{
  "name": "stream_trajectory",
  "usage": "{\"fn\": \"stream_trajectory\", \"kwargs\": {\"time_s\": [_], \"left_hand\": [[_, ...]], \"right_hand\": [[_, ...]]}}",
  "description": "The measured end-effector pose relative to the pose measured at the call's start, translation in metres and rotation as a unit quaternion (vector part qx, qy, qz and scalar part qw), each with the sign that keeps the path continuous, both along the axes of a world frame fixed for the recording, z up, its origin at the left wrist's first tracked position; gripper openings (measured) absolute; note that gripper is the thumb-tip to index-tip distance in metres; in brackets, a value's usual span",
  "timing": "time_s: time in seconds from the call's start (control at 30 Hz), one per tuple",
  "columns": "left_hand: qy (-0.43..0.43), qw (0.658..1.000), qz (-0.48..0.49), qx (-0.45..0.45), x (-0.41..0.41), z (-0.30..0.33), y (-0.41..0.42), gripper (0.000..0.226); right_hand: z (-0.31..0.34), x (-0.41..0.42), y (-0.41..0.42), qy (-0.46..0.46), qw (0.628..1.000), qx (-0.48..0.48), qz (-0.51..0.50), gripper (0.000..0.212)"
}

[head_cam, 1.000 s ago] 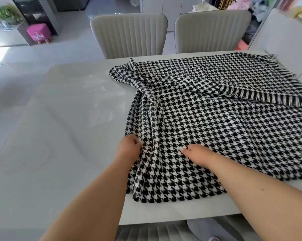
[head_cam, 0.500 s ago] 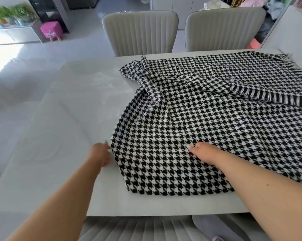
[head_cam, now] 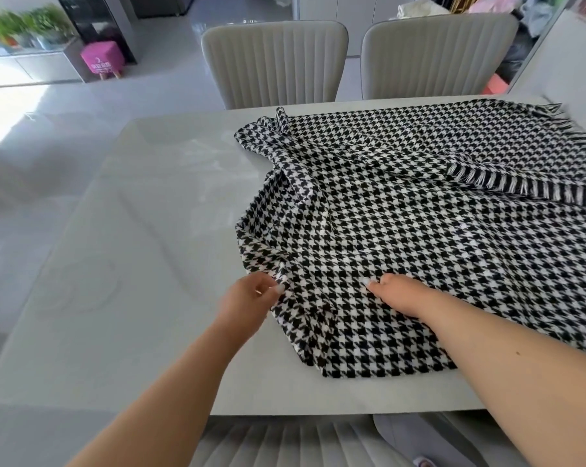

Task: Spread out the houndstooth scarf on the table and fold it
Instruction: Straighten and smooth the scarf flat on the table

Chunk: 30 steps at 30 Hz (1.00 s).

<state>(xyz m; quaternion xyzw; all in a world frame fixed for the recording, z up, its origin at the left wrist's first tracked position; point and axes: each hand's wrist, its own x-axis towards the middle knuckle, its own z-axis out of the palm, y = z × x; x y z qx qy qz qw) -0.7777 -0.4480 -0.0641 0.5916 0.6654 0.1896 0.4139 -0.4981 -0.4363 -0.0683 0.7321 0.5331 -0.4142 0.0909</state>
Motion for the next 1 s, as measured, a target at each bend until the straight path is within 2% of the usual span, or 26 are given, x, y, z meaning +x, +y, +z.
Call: {"fn": "stream_trajectory", "kwargs": {"time_s": [0.1, 0.17, 0.23, 0.27, 0.33, 0.4, 0.47, 0.5, 0.57, 0.63, 0.67, 0.73, 0.8, 0.83, 0.93, 1.0], "left_hand": [[0.143, 0.989, -0.045, 0.010, 0.014, -0.003, -0.004, 0.040], [0.180, 0.983, -0.039, 0.005, 0.025, -0.002, -0.004, 0.042], [0.167, 0.986, -0.020, 0.008, 0.030, -0.001, 0.000, 0.019], [0.150, 0.989, -0.006, 0.005, 0.028, -0.001, 0.001, 0.014], [0.096, 0.993, 0.044, -0.047, 0.016, -0.004, 0.001, 0.019], [0.060, 0.984, 0.106, -0.132, -0.010, -0.006, 0.000, 0.020], [0.065, 0.965, 0.176, -0.185, -0.037, -0.002, -0.005, 0.013], [0.113, 0.962, 0.193, -0.159, -0.046, 0.000, -0.007, 0.012], [0.224, 0.961, 0.160, -0.027, -0.042, 0.007, -0.012, 0.012], [0.214, 0.972, 0.057, 0.077, -0.017, 0.016, -0.019, 0.014], [0.206, 0.974, -0.005, 0.093, -0.001, 0.019, -0.023, 0.022], [0.251, 0.961, -0.096, 0.063, 0.018, 0.009, -0.025, 0.046], [0.313, 0.941, -0.125, 0.042, 0.021, -0.006, -0.022, 0.053], [0.325, 0.937, -0.122, 0.037, 0.018, -0.010, -0.020, 0.047], [0.287, 0.948, -0.119, 0.064, 0.006, -0.006, -0.017, 0.014], [0.259, 0.955, -0.115, 0.091, -0.012, 0.002, -0.021, 0.006]], "right_hand": [[0.000, 0.000, 0.000, -0.006, 1.000, 0.000, 0.003, 0.073], [-0.001, -0.001, 0.000, -0.011, 1.000, 0.001, 0.009, 0.075], [-0.002, -0.001, 0.000, -0.016, 1.000, 0.002, 0.010, 0.075], [-0.002, -0.001, 0.000, -0.015, 1.000, 0.003, 0.010, 0.075], [-0.003, -0.001, 0.000, -0.010, 1.000, 0.006, 0.010, 0.074], [-0.003, 0.000, -0.001, -0.008, 1.000, 0.007, 0.004, 0.073], [-0.003, 0.000, -0.003, -0.015, 1.000, 0.007, -0.001, 0.074], [-0.002, -0.002, -0.003, -0.027, 1.000, 0.005, 0.004, 0.075], [0.001, -0.007, -0.004, -0.065, 0.997, 0.006, 0.027, 0.074], [0.005, -0.016, -0.005, -0.115, 0.991, 0.055, 0.053, 0.068], [0.008, -0.021, -0.006, -0.132, 0.984, 0.108, 0.058, 0.064], [0.010, -0.033, -0.010, -0.136, 0.964, 0.217, 0.077, 0.054], [0.008, -0.042, -0.013, -0.109, 0.957, 0.247, 0.109, 0.054], [0.006, -0.044, -0.015, -0.090, 0.962, 0.230, 0.115, 0.057], [0.001, -0.044, -0.018, -0.063, 0.977, 0.166, 0.119, 0.066], [0.000, -0.043, -0.019, -0.059, 0.979, 0.151, 0.122, 0.068]]}}
